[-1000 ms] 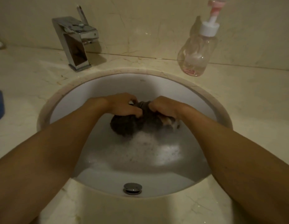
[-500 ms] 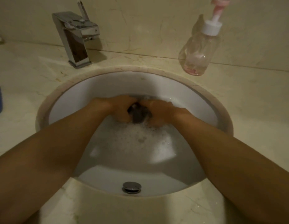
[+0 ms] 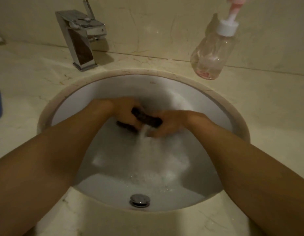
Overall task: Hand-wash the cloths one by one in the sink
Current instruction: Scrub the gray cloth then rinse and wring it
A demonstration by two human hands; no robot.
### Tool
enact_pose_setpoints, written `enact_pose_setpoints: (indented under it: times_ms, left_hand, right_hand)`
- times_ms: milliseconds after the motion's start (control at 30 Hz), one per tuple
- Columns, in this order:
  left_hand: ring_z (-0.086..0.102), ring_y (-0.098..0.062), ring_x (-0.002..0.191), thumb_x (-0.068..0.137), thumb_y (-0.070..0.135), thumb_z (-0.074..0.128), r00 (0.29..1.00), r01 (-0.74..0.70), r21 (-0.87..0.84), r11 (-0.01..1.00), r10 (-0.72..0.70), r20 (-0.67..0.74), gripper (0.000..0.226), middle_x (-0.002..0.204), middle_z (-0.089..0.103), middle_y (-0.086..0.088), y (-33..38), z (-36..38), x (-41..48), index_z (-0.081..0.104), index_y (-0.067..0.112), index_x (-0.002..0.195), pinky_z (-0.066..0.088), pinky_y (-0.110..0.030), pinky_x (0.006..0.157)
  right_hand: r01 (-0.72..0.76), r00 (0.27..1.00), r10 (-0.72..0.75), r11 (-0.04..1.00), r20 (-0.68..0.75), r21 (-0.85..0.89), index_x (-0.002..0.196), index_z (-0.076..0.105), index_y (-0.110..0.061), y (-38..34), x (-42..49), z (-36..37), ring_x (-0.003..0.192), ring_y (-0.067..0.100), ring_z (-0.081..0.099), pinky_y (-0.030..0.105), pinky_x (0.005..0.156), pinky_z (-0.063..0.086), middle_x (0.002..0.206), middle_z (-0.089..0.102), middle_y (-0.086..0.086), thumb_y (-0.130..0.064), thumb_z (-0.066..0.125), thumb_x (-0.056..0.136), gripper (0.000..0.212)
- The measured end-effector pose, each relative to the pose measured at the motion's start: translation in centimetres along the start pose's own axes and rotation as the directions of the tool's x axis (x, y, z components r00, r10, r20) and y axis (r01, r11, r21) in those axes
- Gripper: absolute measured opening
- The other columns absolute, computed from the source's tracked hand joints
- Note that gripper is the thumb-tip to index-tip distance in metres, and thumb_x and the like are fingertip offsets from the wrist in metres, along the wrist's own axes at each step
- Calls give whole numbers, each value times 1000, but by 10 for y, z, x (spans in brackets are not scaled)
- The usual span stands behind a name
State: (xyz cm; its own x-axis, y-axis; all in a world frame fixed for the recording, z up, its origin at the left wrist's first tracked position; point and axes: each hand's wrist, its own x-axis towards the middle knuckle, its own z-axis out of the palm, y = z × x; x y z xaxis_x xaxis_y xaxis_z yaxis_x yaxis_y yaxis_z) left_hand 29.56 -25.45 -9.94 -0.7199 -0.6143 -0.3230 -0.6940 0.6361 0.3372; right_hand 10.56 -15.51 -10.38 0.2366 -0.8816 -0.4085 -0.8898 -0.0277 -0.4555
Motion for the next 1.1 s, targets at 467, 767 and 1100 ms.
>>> enact_pose_setpoints:
  times_ms: [467, 767, 1100]
  left_hand:
    - [45, -30, 136, 92, 53, 63, 985, 122, 3, 993, -120, -122, 65, 151, 47, -7, 0, -1, 8, 46, 20, 146, 35, -41, 113]
    - [51, -24, 122, 78, 26, 78, 999, -20, 81, 997, 23, -37, 69, 133, 52, -1, -2, 12, 3, 48, 26, 140, 44, -47, 105]
    - [64, -32, 79, 105, 39, 39, 886, 459, -273, 846, -411, 216, 39, 90, 63, -13, 19, -5, -12, 62, 11, 91, 54, -38, 70]
  right_hand:
    - [-207, 921, 380, 661, -83, 721, 101, 72, -1, 10, 16, -3, 70, 26, 67, 37, 71, 60, 91, 72, 17, -30, 73, 86, 33]
    - [-114, 950, 105, 993, -293, -12, 141, 53, -20, 9, 8, 1, 107, 31, 64, 32, 76, 52, 122, 64, 7, -19, 57, 100, 42]
    - [-196, 945, 247, 953, -214, 232, 119, 65, -14, -1, 4, -1, 98, 23, 63, 32, 76, 49, 117, 67, 7, -44, 60, 97, 38]
